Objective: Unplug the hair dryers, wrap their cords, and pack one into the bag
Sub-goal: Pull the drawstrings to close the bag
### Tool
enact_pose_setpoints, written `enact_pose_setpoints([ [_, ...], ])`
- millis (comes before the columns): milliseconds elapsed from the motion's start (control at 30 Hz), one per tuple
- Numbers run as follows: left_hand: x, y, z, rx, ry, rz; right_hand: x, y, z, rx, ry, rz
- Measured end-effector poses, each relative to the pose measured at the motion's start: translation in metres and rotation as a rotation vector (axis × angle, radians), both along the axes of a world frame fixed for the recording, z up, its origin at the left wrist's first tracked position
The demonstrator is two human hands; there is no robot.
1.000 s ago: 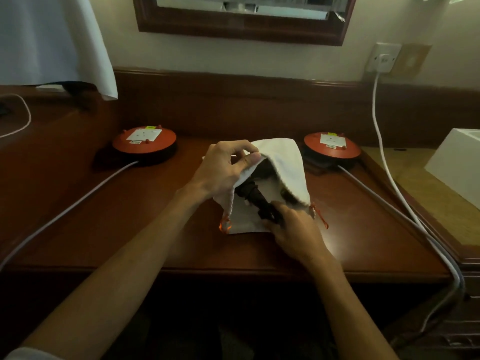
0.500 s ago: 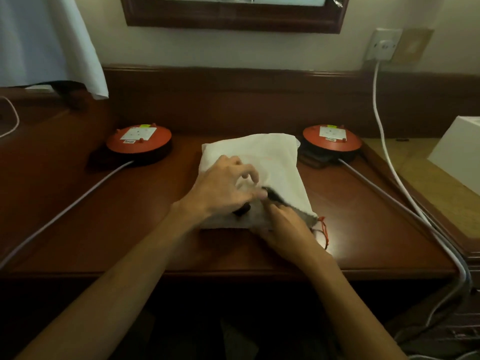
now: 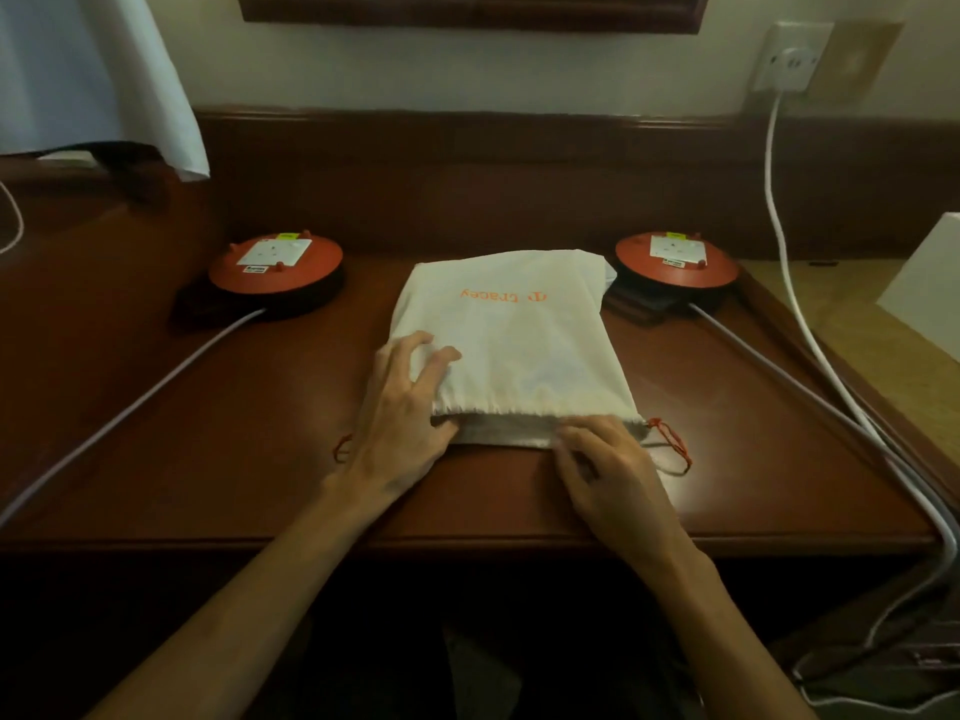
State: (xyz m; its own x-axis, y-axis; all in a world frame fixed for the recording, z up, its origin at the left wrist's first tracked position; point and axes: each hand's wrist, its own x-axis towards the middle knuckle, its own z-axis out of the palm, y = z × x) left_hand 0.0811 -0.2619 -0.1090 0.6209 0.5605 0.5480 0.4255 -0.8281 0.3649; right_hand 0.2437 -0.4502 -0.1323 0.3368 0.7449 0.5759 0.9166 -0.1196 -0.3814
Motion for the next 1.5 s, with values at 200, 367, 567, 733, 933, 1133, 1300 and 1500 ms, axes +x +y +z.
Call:
enact_pose_setpoints([
  [200,-0.020,0.000,-0.007,-0.230,-0.008,0.228,0.015,0.005,0.002,-0.037,0.097,-0.387],
  [367,0.004,-0.002,-0.006,-0.298,-0.077,0.157,0.029,0.012,0.010,-0.193,0.258,-0.208],
  [567,-0.017,0.013,-0.010,-0.365,-0.050,0.181,0.053,-0.007,0.011,-0.095,0.348,-0.276],
  [733,-0.057,0.019,-0.015,-0.317,-0.117,0.213,0.047,0.000,0.009,-0.063,0.340,-0.490],
  [933,-0.086,0.025,-0.002,-0.311,-0.164,0.183,0.056,-0.039,0.029,-0.330,0.352,-0.234],
  [1133,-0.103,0.032,0.001,-0.570,-0.394,0.083,0.070,-0.061,0.022,-0.299,0.228,-0.205],
  [1300,-0.118,0.046,0.001,-0.498,-0.459,0.343,0.090,-0.074,0.027,-0.323,0.139,-0.289],
  [1500,-0.105,0.043,0.012,-0.309,0.205,0.328,0.097,-0.082,0.046,-0.461,0.086,-0.481],
])
